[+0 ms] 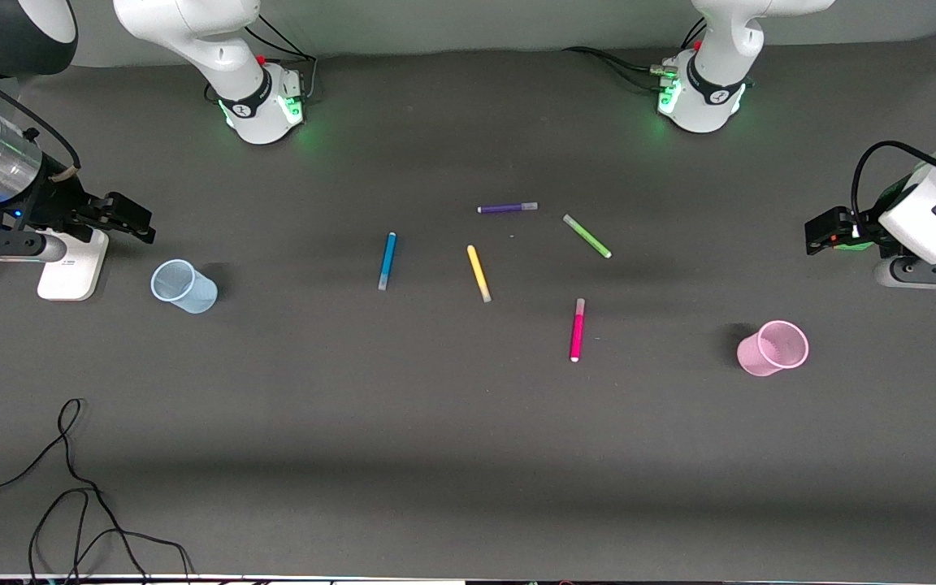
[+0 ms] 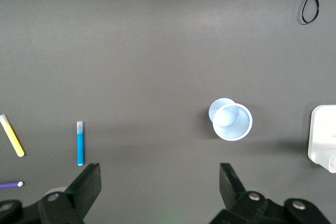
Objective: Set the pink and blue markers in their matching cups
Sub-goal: 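Move the right gripper toward the blue marker while the left gripper reaches out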
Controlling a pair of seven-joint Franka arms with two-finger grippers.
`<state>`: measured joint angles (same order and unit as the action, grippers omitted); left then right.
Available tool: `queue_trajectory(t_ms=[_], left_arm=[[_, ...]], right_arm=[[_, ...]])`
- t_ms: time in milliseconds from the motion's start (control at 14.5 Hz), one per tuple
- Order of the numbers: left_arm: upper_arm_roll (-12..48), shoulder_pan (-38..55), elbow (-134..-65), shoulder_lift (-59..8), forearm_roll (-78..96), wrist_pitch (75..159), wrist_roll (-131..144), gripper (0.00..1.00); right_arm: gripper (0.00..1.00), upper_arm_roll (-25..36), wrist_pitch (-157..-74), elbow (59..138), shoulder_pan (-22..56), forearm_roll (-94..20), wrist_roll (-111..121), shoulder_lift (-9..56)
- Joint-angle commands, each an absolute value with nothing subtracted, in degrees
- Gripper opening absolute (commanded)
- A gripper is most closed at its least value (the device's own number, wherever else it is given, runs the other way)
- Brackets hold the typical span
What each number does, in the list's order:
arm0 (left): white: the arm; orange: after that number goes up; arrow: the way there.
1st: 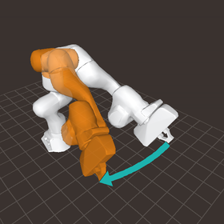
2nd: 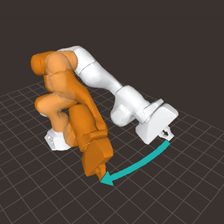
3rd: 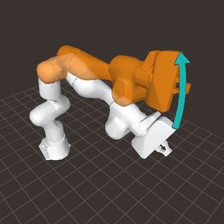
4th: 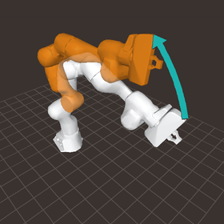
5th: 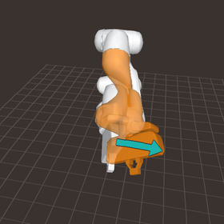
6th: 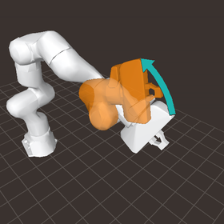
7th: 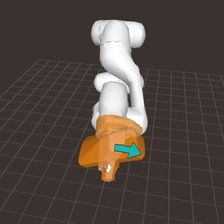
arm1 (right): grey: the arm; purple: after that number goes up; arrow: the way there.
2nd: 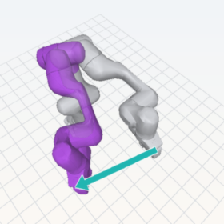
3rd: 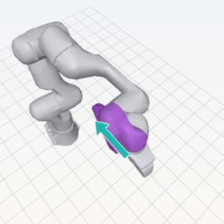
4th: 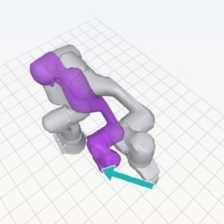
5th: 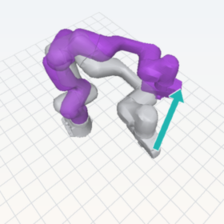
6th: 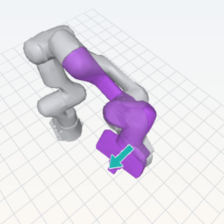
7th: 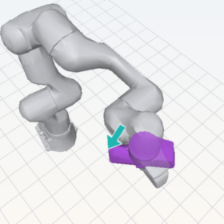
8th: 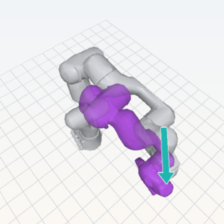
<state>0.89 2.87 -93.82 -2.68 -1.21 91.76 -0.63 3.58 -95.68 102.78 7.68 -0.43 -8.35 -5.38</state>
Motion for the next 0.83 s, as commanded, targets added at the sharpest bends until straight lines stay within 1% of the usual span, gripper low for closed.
queue_trajectory(t_ms=[0,138,276,345,552,759], left_arm=[[1.1,2.7,-92.8,-3.0,-0.9,90.9,-0.6,0.99],[1.1,2.8,-92.8,-3.0,-0.9,91.1,-0.6,0.99],[1.1,2.8,-92.7,-3.0,-0.9,91.2,-0.6,0.99],[1.1,3.0,-92.7,-3.1,-0.9,91.4,-0.4,0.99],[1.1,3.5,-92.5,-3.1,-0.9,91.7,0.1,1.00],[1.6,4.2,-92.5,-3.2,-1.0,91.7,0.5,0.99]], right_arm=[[1.00,2.7,-95.0,102.4,6.8,-0.1,-8.5,-5.3],[1.00,2.7,-94.5,102.6,6.8,-0.4,-8.5,-5.0],[1.00,2.7,-94.4,102.5,6.8,-1.4,-8.5,-3.2],[1.00,2.7,-94.4,102.4,6.9,-3.8,-8.6,-1.8],[1.00,2.0,-94.3,102.4,7.3,-8.9,-8.9,3.7],[1.00,-2.7,-94.8,101.3,7.4,-13.3,-13.7,12.0]])
